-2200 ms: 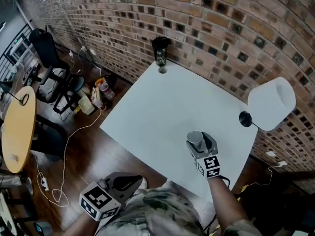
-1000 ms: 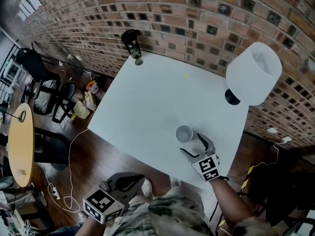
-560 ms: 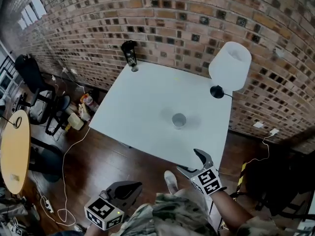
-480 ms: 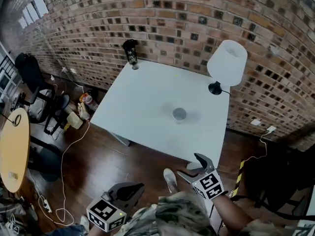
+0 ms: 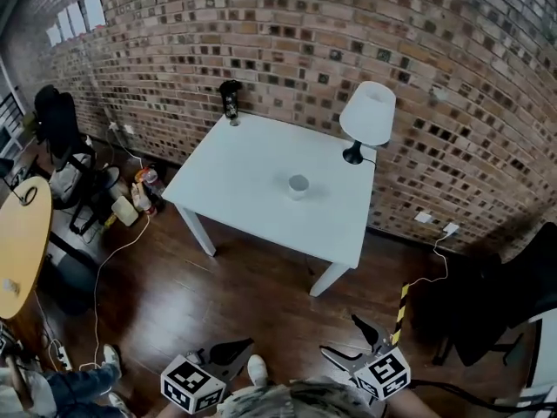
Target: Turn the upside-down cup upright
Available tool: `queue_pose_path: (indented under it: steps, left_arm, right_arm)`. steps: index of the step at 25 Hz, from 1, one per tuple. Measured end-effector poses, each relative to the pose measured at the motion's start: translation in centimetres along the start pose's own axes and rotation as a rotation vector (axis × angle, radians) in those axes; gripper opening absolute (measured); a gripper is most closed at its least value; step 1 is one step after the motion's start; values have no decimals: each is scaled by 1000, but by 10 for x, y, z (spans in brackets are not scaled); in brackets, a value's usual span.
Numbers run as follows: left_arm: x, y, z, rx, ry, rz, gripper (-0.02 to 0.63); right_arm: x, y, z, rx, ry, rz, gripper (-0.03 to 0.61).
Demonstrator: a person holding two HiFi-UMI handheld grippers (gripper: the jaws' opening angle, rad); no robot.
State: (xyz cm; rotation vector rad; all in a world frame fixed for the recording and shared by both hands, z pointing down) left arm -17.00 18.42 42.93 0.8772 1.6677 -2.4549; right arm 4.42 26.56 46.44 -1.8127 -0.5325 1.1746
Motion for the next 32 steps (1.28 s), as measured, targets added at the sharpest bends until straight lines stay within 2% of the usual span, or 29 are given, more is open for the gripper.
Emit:
queue_pose_path:
  steps: [4,9,13,16,20,24,32]
  left_arm:
    - [1,-12,-60,-7,44,-32,6]
    - [-6,-21,-166,-12,43,-68,6]
    - [-10,-43,-249,13,37,-37,6]
    - [-9,-63,-294,24,37,-9,6]
    - [-2,-76,-330,13,34,14,6]
    - [-1,-74,-350,-9,14,28,6]
    - [4,-59,-358,-76,-41,17,6]
  right_arm:
    - [68,-26,23,16,7,-43,414]
    - [162,-61,48,26,27,-58,413]
    - [220,-100,60,19,54,-63,411]
    - [248,-118,72,24,82,-66,410]
    - [273,-129,89,46,106,-83,410]
    - [288,-135,93,38,97,-103,410]
    - [289,-123,108,35,79,-103,408]
Point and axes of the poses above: the fingertips, and each gripper's own axes: x backward along the fingers, z to its left, y out of its top, the point moved 4 cm from there along x, backward along the fingers, and after that the axes turned 8 degrees about y, right-handed, at the moved point
